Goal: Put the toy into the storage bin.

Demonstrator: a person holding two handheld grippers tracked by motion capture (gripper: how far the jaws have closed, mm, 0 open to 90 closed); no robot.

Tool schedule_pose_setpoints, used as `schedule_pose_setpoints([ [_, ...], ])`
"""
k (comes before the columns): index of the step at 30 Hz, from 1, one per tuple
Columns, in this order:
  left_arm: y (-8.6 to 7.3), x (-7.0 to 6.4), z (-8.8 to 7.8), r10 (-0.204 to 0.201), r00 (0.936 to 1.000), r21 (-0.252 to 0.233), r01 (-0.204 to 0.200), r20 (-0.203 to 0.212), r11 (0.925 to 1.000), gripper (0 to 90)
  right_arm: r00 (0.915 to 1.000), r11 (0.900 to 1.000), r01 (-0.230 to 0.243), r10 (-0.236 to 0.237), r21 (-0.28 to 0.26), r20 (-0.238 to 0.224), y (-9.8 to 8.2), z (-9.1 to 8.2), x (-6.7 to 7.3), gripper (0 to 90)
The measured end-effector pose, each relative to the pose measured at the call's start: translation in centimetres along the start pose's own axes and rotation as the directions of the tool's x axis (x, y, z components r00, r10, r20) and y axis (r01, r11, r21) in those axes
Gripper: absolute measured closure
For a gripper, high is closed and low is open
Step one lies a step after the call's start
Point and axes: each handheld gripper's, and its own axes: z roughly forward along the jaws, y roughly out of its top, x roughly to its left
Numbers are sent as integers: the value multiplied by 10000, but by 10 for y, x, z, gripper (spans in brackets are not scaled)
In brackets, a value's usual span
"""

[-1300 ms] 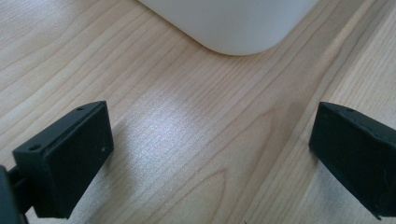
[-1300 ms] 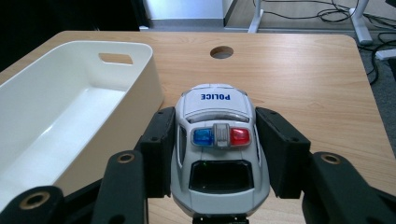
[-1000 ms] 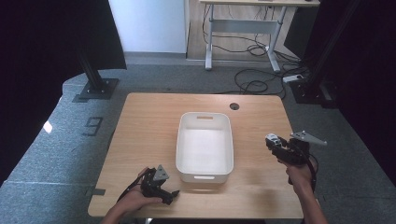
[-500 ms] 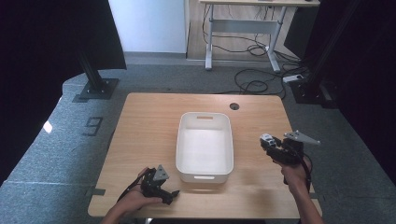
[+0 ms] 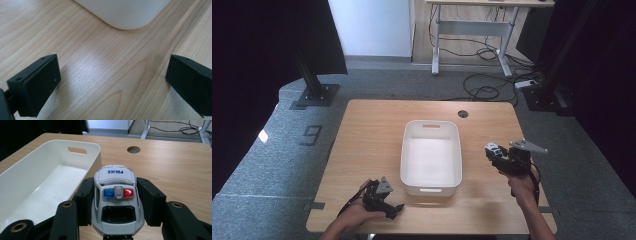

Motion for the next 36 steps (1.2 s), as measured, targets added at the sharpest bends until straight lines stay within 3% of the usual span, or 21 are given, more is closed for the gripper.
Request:
schedule_pose_setpoints([
  [11, 0, 0, 0, -22, 10000, -2, 22, -20, 10000, 0, 9994, 9993, 303, -300, 220, -147, 2, 12, 12, 502],
  [36, 0, 0, 0, -31, 10000, 1, 31, -30, 10000, 0, 9986, 9986, 339, -322, 407, -428, 7, 31, 29, 502],
])
